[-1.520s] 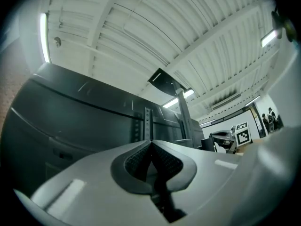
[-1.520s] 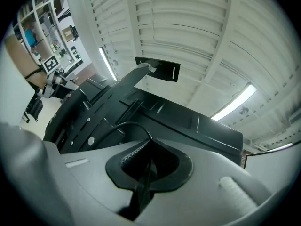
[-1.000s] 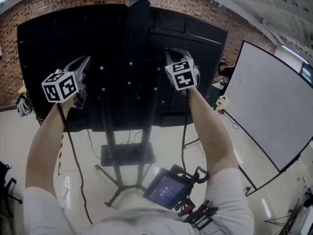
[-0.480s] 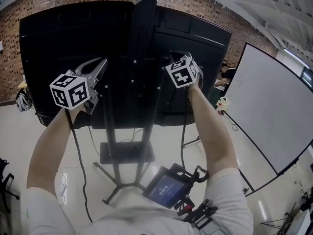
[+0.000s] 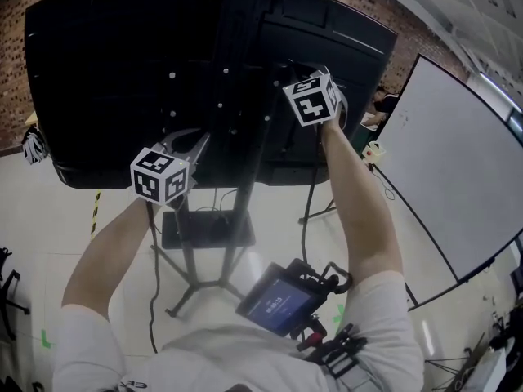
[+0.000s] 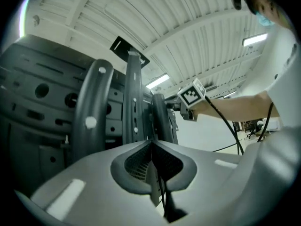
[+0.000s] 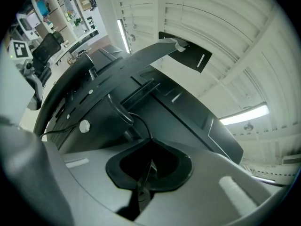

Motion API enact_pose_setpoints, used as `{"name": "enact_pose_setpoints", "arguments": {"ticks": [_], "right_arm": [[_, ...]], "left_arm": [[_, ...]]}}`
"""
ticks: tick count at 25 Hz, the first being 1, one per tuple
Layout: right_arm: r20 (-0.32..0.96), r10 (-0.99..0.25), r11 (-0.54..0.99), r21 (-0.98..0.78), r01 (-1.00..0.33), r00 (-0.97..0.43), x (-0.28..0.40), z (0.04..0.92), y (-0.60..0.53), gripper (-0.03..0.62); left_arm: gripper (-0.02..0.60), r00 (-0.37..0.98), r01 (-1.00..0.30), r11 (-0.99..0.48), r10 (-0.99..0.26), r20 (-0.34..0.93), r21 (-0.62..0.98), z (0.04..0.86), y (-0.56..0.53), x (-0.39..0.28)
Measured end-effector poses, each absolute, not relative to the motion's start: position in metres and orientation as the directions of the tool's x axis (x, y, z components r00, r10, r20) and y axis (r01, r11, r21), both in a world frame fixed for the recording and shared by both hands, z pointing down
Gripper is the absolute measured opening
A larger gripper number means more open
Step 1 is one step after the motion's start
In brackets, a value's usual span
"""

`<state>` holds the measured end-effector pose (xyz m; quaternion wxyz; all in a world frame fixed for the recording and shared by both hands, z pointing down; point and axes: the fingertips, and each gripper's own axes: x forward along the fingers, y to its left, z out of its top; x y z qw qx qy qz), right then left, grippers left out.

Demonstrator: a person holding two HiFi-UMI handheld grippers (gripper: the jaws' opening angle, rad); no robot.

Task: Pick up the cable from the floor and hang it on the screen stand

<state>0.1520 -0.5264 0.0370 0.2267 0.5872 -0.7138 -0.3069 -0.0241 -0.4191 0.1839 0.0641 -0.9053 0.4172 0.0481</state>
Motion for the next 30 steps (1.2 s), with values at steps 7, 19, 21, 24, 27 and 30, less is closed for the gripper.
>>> {"name": "enact_pose_setpoints", "arguments": {"ticks": [7,19,21,24,27,30], "right_arm": [[-0.040,-0.975,0.129,0.700,-0.702,-0.219,0.152,0.038,-0.527,0.021],[-0.057,-0.973,0.123,0.698,-0.706,-0.226,0.152,0.037,-0.525,0.021],[-0.057,-0.971,0.127,0.700,-0.703,-0.232,0.151,0.037,-0.526,0.021],[-0.062,-0.970,0.126,0.699,-0.703,-0.235,0.152,0.037,-0.526,0.021],[-0.066,-0.969,0.125,0.697,-0.706,-0.237,0.151,0.037,-0.525,0.021],[-0.067,-0.967,0.131,0.697,-0.705,-0.247,0.151,0.038,-0.524,0.021]], "left_arm": [[0.042,0.648,-0.758,-0.645,-0.762,0.004,-0.096,0.272,-0.424,-0.001],[0.135,0.615,-0.763,-0.636,-0.770,0.173,-0.115,0.364,-0.440,0.013],[0.135,0.604,-0.765,-0.631,-0.773,0.196,-0.128,0.374,-0.444,0.015],[0.133,0.585,-0.762,-0.624,-0.778,0.229,-0.174,0.386,-0.448,0.020],[0.109,0.572,-0.762,-0.617,-0.784,0.242,-0.196,0.389,-0.447,0.022],[0.026,0.564,-0.771,-0.608,-0.790,0.240,-0.187,0.391,-0.446,0.021]]}}
